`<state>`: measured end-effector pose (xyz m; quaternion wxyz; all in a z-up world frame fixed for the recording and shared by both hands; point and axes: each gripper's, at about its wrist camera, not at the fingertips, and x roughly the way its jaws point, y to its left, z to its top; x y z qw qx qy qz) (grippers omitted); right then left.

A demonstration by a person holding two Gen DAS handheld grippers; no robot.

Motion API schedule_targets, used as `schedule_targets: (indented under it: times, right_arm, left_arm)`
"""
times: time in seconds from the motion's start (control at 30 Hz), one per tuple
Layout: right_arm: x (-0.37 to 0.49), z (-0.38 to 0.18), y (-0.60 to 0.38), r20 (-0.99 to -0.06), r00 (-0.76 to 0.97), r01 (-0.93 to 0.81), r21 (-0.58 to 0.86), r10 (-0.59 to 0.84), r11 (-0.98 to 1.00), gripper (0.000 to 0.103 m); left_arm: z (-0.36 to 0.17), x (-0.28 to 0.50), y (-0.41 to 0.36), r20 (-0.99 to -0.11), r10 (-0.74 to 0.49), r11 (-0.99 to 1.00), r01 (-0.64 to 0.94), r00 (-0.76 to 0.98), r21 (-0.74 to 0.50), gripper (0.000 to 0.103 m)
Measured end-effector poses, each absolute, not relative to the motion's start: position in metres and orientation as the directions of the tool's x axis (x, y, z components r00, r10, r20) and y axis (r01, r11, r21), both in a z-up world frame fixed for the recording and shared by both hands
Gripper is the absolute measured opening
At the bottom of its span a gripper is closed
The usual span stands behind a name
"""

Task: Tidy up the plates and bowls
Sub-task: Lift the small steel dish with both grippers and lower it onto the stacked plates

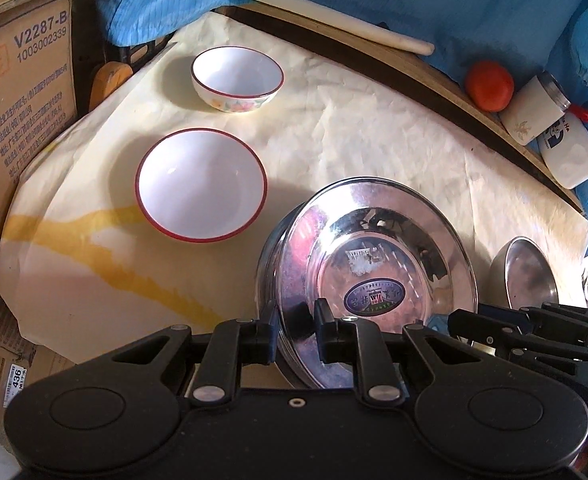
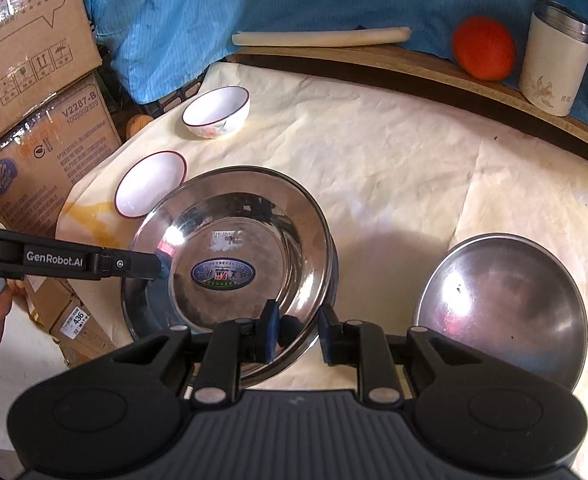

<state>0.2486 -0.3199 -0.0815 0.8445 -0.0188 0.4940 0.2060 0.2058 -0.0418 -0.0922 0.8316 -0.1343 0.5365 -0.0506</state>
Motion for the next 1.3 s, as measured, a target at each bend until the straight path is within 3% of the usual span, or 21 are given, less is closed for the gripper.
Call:
schedule_targets:
  times: [1.3]
  right_arm:
    - [0.259, -0.09, -0.309, -0.864, 0.396, -0.376, 0.157, 0.312, 0.913, 0.024]
  left_arm:
    - [-0.087, 0.214, -0.062, -0.919, -0.12, 0.991, -0.012, 0.375, -0.135, 0.023]
